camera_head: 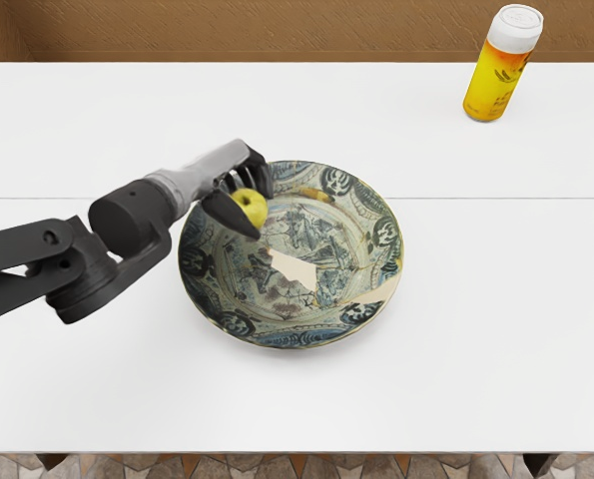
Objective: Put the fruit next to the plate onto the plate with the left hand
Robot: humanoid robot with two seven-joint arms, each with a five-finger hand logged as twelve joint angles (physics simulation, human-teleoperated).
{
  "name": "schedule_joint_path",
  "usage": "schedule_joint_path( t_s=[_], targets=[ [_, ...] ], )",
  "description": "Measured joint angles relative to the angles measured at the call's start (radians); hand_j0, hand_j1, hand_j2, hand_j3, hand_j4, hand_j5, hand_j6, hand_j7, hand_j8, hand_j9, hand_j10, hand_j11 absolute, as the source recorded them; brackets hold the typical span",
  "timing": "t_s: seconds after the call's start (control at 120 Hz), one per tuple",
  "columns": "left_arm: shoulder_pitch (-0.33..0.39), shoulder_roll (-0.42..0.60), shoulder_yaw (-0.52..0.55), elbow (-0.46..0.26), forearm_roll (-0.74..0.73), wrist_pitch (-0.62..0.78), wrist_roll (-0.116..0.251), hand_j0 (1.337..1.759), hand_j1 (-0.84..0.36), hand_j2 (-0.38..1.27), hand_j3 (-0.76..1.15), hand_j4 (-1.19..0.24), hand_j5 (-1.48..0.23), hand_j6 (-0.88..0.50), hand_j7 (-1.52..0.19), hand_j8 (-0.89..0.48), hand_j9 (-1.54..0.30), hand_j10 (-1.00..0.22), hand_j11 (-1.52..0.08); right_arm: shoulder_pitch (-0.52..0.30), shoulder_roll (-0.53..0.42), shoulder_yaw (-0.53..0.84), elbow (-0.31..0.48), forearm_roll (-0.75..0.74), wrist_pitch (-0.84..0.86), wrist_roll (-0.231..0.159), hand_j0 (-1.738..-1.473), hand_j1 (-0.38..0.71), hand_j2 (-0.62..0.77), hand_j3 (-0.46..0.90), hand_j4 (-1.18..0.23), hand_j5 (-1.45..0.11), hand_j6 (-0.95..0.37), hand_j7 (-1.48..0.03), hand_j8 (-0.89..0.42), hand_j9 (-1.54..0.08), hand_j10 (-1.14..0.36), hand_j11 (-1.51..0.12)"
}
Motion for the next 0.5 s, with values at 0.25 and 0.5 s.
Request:
schedule_joint_path(
  t_s=[0.25,0.5],
  targets=[
    [0.006,-0.051,0.02,0.029,-0.009,0.001,0.0,1.643,-0.09,0.1,0.0,-0.83,-1.1,-0.6,-1.11,-0.5,-1.12,-0.67,-1.15,0.0,0.0,0.0,0.001,0.0,0.0,0.0,-1.658,-0.35,0.0,0.0,0.0,0.0,0.0,0.0,0.0,0.0,0.0,0.0],
    [0.005,-0.056,0.021,0.041,-0.013,0.016,-0.001,1.653,-0.02,0.07,0.0,-0.47,-0.61,-0.41,-0.61,-0.36,-0.62,-0.44,-0.63,0.001,0.0,0.0,0.001,0.0,0.0,0.0,-1.658,-0.35,0.0,0.0,0.0,0.0,0.0,0.0,0.0,0.0,0.0,0.0]
  ],
)
